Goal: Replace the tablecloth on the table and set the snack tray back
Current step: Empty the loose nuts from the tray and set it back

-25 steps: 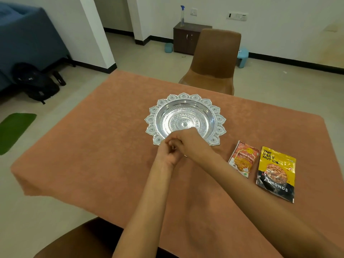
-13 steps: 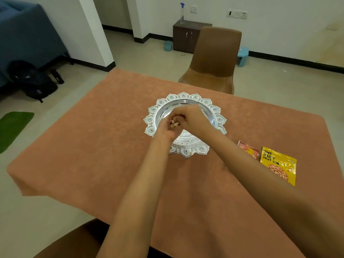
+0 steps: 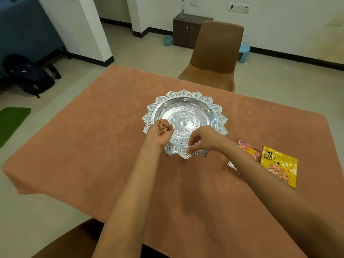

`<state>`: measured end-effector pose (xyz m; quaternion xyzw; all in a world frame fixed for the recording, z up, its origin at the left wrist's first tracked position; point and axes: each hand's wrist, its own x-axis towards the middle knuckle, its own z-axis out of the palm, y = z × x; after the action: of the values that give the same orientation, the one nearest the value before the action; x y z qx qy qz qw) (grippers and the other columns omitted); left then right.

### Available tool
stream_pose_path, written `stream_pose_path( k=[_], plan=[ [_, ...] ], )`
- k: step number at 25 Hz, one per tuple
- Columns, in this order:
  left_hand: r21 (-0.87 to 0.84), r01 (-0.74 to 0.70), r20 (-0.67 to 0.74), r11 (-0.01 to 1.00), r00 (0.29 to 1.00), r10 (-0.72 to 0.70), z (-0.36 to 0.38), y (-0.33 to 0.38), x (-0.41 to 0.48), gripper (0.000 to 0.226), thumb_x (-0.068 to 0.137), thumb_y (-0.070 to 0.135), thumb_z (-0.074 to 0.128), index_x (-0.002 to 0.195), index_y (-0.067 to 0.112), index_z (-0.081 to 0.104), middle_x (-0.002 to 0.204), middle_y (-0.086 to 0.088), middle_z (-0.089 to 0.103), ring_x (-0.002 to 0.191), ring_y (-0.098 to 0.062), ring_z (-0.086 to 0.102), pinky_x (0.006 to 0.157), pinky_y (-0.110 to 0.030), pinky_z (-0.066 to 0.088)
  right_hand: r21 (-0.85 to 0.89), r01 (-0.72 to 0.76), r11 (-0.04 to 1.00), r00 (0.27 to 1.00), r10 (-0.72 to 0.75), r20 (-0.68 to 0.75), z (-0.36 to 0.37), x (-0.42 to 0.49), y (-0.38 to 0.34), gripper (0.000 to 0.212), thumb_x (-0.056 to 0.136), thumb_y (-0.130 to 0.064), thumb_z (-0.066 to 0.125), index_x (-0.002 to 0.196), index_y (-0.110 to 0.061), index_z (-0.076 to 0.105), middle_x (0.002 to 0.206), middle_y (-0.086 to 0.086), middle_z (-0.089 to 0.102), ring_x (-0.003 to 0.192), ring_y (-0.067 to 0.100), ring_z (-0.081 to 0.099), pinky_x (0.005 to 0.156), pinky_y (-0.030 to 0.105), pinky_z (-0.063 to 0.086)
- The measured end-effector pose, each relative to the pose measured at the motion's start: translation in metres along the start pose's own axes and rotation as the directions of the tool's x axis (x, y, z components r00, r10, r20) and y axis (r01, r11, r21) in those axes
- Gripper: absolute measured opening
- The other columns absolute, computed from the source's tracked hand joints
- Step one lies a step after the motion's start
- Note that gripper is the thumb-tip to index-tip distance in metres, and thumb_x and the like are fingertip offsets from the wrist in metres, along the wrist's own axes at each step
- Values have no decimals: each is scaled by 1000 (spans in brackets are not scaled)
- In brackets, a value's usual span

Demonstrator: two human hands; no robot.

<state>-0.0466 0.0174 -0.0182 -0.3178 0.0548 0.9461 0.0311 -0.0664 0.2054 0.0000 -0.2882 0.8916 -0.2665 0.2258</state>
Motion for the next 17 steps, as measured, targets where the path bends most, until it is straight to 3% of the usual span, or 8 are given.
stream_pose_path(
  k=[5,8,13,17],
  plan=[
    [12,14,5,1000,1000,-14,-2,0,1,33,102,17,38,72,8,47,49,-3,50,35,-10,45,37,-16,39,8,0,1000,1000,0,6,5,-2,4,24,65,-29,86,83,-17,74,77,-5,71,72,3,63,65,18,49],
    [32,13,6,999,1000,-13,-2,-2,1,33,103,18,38,73,7,48,50,-4,50,35,-9,46,38,-15,40,36,3,999,1000,-3,1,2,1,4,13,68,-19,83,78,-16,76,70,-7,71,61,-3,61,57,12,45],
    [49,5,10,999,1000,-5,-2,0,-1,32,102,17,38,73,7,48,49,-4,51,35,-9,46,39,-15,41,0,-11,1000,1000,11,-8,1,13,5,6,77,-19,75,75,-13,76,61,-10,67,53,-2,56,54,20,44],
    [57,-10,16,998,1000,9,-7,-3,-2,31,101,17,40,73,7,49,50,-2,52,37,-8,47,38,-16,41,112,-110,988,944,139,-300,12,27,6,13,89,-7,60,84,-6,73,68,-10,62,54,-3,54,54,10,40]
  ],
)
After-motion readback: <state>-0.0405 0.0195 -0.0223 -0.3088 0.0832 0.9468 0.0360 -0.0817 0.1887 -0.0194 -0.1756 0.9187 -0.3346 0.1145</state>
